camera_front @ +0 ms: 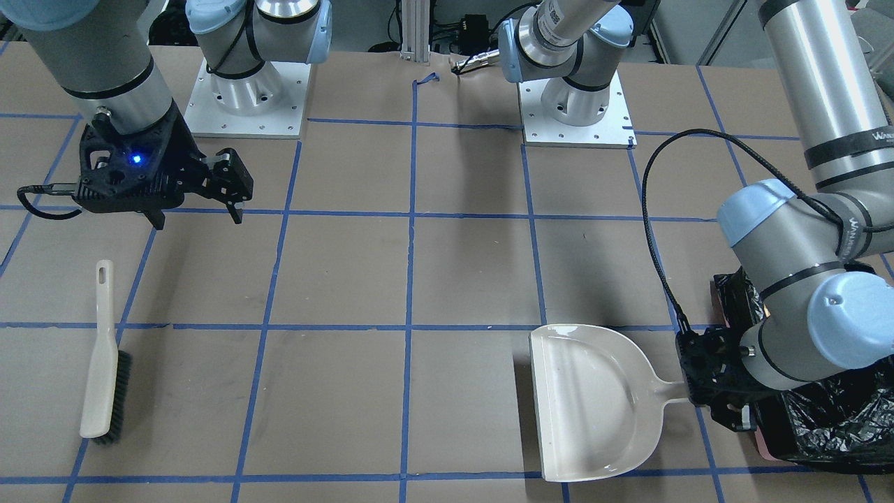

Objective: Sweep and dump trash into bin
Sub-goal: 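Lower the empty dustpan back onto the table with the left gripper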

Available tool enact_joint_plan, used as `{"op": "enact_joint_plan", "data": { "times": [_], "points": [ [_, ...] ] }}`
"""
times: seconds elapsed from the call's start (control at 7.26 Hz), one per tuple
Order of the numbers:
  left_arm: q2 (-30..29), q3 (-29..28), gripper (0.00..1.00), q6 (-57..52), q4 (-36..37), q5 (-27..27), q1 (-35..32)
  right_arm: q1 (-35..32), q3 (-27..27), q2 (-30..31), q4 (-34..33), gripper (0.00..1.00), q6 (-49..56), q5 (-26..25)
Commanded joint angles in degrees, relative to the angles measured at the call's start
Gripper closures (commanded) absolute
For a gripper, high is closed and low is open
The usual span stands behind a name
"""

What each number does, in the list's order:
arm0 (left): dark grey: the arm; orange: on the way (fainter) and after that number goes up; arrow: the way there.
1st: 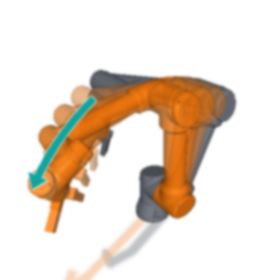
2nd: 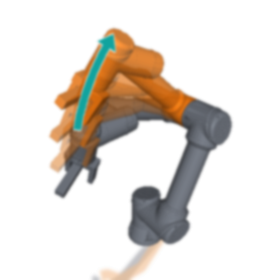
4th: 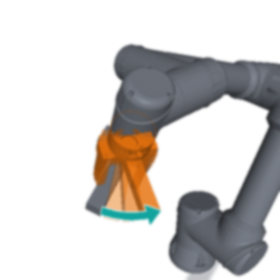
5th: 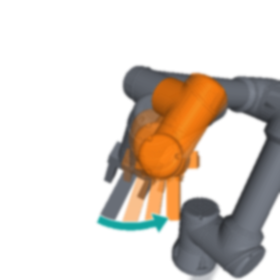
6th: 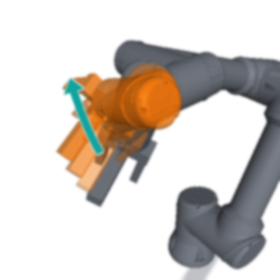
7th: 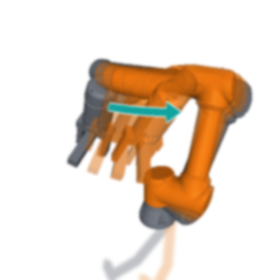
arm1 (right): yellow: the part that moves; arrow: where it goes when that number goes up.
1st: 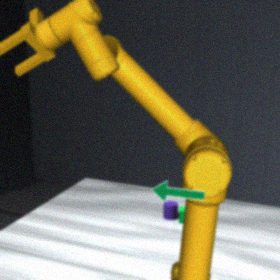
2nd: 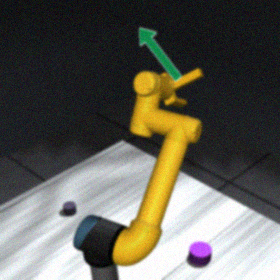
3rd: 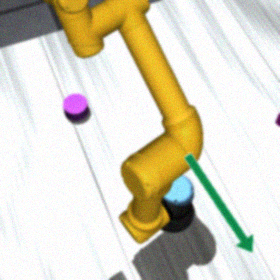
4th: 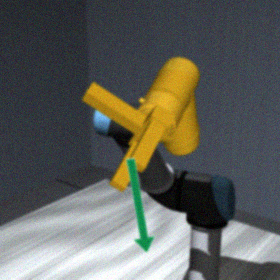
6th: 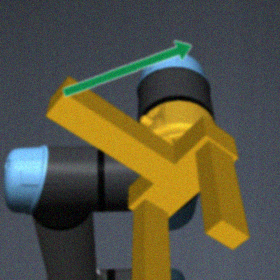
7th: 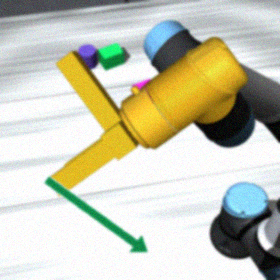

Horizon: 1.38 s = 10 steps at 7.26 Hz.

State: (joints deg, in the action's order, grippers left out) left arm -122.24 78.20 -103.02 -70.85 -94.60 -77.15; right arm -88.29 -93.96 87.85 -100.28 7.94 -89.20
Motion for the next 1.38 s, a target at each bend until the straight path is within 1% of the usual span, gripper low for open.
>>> {"op": "enact_joint_plan", "data": {
  "times": [0.0,0.69,0.83,0.96,1.1,1.24],
  "points": [
    [-1.2,0.2,1.00,-0.3,0.4,-0.9,-1.7,0.0,0.0,0.0,0.0,0.00,0.0,0.0],
    [-2.0,0.8,0.99,-0.2,0.9,-0.9,-3.0,0.0,0.0,0.0,0.0,0.00,-0.1,0.1],
    [-2.0,1.2,0.94,-0.2,2.2,-0.9,-3.5,0.0,0.0,0.0,-0.1,0.00,0.0,0.0],
    [-1.8,1.3,0.66,-0.2,2.2,-0.8,-3.5,0.0,0.0,-0.1,0.0,0.00,0.0,0.1],
    [-1.7,1.4,0.33,0.6,2.2,-0.8,-3.5,0.0,0.0,-0.1,-0.1,0.00,0.1,0.1],
    [-1.4,1.4,0.16,2.8,2.1,-0.5,-3.6,0.0,0.0,-0.1,-0.2,0.00,0.1,0.1]
  ]
}}
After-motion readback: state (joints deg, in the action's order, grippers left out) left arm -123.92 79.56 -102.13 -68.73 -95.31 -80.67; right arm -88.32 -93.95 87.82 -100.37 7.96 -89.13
